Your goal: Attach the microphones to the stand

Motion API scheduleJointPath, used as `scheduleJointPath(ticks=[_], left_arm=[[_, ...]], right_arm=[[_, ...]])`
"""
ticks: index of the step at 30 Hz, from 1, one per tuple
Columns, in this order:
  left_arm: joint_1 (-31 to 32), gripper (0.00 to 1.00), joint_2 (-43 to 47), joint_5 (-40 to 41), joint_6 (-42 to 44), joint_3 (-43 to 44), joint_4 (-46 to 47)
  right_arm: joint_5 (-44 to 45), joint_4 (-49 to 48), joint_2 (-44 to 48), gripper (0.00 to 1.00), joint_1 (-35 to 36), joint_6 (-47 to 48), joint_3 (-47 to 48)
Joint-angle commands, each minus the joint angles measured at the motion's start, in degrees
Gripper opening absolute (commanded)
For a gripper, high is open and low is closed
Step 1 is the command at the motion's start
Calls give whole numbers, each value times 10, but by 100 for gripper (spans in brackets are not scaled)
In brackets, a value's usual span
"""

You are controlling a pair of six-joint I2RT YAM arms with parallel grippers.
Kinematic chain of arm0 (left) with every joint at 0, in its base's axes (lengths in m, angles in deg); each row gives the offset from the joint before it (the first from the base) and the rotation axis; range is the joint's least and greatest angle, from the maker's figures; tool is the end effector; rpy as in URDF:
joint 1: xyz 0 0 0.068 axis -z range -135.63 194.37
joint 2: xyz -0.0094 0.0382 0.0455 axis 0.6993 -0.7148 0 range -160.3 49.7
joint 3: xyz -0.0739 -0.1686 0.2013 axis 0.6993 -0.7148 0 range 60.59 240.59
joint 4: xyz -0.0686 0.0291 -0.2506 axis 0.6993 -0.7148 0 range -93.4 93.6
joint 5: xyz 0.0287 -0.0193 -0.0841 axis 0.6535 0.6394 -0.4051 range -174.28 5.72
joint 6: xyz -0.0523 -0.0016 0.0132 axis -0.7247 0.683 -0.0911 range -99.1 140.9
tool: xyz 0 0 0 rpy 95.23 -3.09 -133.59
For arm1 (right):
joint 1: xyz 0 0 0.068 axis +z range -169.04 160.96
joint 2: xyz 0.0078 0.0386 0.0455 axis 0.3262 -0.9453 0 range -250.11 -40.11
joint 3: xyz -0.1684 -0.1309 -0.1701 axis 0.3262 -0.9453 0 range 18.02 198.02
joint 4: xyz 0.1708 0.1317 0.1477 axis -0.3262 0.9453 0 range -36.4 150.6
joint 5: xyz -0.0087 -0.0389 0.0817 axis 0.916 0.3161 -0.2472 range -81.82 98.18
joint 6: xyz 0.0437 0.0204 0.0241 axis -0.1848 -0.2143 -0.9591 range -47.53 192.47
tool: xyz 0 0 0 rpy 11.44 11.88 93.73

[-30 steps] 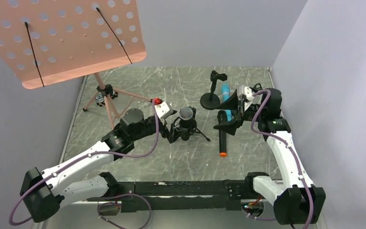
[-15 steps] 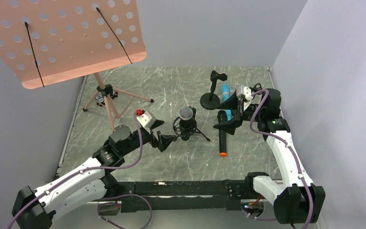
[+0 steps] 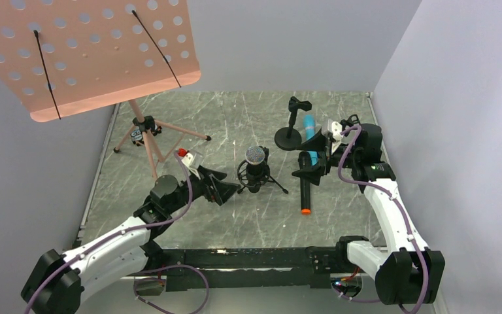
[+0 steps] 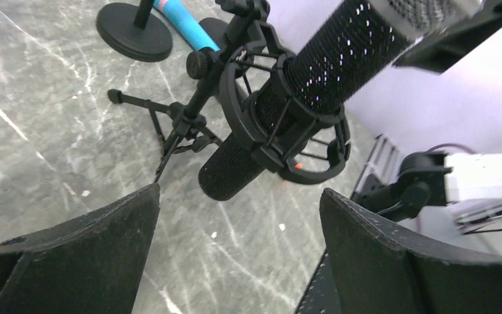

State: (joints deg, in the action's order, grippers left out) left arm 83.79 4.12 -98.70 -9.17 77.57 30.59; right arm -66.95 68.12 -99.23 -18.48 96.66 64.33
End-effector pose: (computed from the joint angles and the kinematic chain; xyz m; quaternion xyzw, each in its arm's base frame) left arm 0.1392 -0.1260 0.2343 0.1451 0.7018 -0.4681 0.5170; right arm 0.2101 0.0364 0.3060 -0.4547 0.5933 0.4253 0.5102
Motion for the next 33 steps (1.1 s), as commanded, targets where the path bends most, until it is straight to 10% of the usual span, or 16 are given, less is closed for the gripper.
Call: scheduleJointPath(ticks=[1,33], left_arm=[[-31,94,-33,-80,-127,6,129],[-56,52,-157,-123,-381,27,213]], right_arm=[[-3,-21,0,100,-2,17,-1],[-5,-26,1,100,-2,16,-5]])
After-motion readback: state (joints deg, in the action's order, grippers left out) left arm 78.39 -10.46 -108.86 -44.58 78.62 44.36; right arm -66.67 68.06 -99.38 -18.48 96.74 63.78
